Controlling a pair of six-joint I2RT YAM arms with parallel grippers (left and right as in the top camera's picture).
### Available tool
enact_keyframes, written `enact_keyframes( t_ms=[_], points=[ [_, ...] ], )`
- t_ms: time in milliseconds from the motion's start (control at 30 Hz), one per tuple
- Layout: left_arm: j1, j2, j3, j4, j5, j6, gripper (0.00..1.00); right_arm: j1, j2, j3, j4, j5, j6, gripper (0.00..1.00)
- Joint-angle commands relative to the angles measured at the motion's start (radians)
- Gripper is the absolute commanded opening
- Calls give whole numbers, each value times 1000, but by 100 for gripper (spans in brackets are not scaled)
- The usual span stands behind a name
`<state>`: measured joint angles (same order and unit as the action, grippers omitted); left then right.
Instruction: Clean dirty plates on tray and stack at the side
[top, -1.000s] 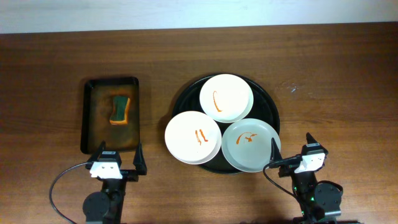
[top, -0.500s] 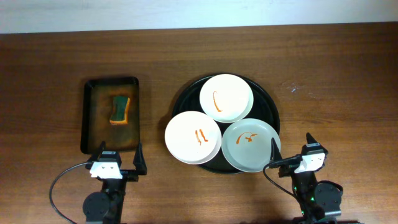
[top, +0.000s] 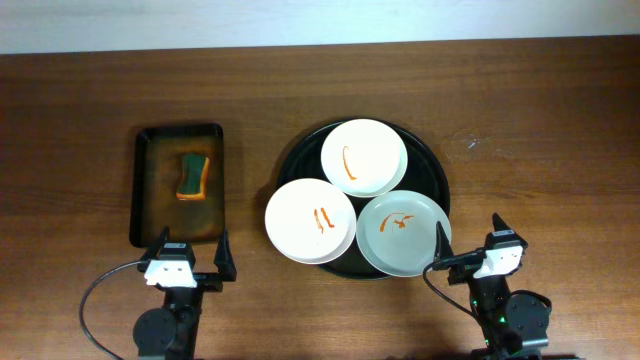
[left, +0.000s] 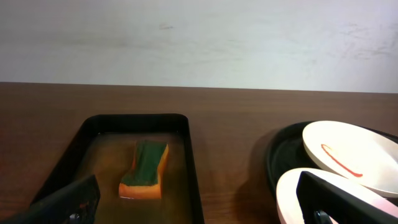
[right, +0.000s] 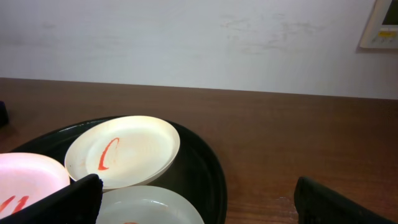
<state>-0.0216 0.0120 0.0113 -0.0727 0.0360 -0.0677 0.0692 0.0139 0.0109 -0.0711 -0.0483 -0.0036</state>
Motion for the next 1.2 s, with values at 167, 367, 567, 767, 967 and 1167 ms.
enact_keyframes(
  t_ms=[167, 367, 567, 767, 967, 1167],
  points=[
    [-5, 0, -2, -8, -3, 20, 99, 3, -7, -5, -4, 8, -4, 99],
    [-5, 0, -2, -8, -7, 20, 99, 3, -7, -5, -4, 8, -4, 99],
    [-5, 0, 2, -9, -2, 12, 99, 3, -7, -5, -3, 8, -4, 99],
    [-3, 23, 125, -138, -7, 13, 99, 3, 2, 34, -33, 9, 99, 99],
    [-3, 333, 376, -276, -18, 33, 99, 3, 138, 206, -207, 8, 181, 99],
    [-3, 737, 682, -433, -17, 39, 99, 3, 397, 442, -373, 4, 208, 99]
  ],
)
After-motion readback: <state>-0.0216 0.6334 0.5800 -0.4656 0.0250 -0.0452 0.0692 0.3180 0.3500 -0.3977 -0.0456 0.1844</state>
